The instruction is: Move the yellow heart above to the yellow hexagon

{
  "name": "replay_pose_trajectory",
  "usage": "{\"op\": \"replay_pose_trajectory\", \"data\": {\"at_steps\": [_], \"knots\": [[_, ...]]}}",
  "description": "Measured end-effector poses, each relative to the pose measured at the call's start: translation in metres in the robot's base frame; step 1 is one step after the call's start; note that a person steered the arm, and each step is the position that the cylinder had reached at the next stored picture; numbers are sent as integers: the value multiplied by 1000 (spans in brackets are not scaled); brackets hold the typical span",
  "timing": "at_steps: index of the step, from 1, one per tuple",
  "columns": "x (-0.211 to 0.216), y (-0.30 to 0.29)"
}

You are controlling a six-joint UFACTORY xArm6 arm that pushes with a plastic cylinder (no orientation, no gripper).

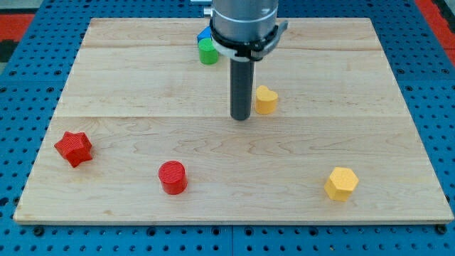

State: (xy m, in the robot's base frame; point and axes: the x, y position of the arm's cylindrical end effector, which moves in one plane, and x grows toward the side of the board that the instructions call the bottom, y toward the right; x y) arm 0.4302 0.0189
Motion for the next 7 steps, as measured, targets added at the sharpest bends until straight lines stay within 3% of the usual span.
{"op": "replay_pose_trajectory", "data": {"at_steps": [1,2,3,4,5,6,7], "knots": [[-21,13],[-26,122],[34,128],[56,254],[139,274],[187,237],[180,174]]}}
